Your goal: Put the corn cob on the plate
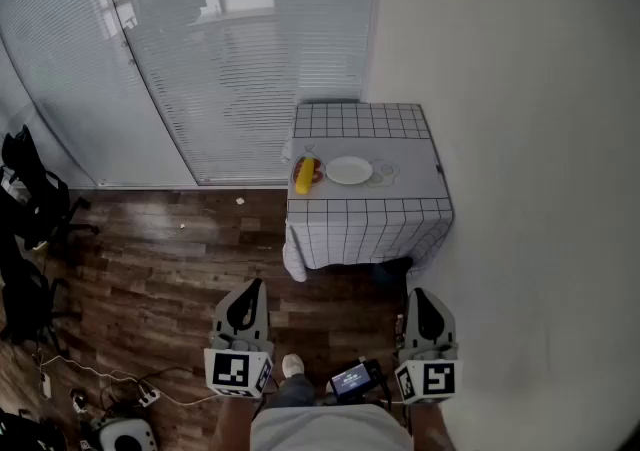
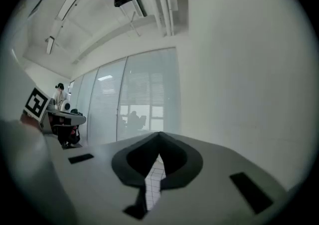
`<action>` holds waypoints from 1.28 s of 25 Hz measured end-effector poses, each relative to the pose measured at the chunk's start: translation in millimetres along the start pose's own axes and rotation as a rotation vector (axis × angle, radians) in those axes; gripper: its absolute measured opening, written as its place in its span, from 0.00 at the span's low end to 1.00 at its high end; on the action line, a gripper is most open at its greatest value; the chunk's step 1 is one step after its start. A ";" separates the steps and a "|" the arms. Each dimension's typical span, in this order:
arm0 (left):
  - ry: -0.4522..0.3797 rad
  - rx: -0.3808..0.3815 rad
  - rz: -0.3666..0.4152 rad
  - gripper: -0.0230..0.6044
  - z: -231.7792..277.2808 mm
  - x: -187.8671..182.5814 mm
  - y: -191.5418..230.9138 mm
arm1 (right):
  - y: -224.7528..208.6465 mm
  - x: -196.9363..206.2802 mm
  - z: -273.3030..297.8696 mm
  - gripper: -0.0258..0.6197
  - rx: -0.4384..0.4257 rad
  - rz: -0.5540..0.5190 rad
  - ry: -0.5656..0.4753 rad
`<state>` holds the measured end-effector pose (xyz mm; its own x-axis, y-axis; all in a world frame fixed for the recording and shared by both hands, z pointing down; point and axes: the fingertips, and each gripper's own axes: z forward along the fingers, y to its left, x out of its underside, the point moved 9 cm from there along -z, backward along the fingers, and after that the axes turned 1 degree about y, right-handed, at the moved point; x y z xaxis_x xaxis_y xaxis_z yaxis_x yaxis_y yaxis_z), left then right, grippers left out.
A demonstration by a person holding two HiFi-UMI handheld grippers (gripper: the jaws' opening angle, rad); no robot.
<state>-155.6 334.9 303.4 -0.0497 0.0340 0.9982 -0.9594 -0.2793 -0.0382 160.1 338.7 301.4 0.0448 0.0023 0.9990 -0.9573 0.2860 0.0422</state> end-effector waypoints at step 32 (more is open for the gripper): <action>0.033 0.097 0.028 0.05 0.8 2.6 -57.3 | -31.9 26.3 -30.4 0.05 -0.156 0.047 0.036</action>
<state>-100.6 350.3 308.3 -0.0867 0.0559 0.9947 -0.9262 -0.3723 -0.0598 200.6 358.8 325.9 0.0139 0.0528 0.9985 -0.9029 0.4298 -0.0102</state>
